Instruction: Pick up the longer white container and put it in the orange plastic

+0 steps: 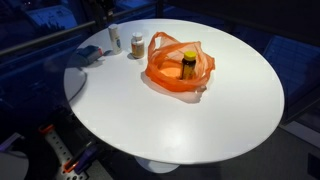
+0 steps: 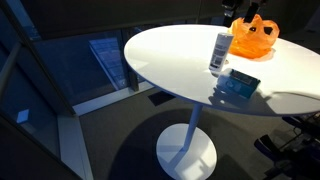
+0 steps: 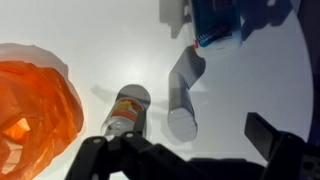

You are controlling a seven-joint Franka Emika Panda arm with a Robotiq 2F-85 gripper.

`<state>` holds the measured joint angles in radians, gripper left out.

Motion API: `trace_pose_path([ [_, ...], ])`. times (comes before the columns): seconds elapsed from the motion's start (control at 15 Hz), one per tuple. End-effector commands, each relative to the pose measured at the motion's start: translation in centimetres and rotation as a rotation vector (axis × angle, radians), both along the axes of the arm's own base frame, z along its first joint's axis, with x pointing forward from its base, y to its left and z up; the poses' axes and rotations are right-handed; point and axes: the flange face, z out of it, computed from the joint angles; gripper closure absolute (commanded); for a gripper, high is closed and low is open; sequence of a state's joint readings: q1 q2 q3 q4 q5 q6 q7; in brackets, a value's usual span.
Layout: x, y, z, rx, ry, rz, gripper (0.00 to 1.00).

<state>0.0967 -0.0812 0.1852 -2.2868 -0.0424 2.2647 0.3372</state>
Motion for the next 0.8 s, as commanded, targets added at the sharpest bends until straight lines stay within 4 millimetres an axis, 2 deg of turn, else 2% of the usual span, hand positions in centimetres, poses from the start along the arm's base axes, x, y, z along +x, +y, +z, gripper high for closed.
trace_pose_path([
  [0.0, 2.5, 0.6, -0.9, -0.028, 0.014, -0.015, 0.00],
  [0.4, 4.1, 0.9, -3.3, -0.028, 0.051, -0.009, 0.00],
  [0.47, 4.2, 0.9, -3.6, -0.033, 0.057, -0.009, 0.18],
  [0.73, 4.5, 0.7, -3.6, -0.038, 0.060, -0.010, 0.51],
])
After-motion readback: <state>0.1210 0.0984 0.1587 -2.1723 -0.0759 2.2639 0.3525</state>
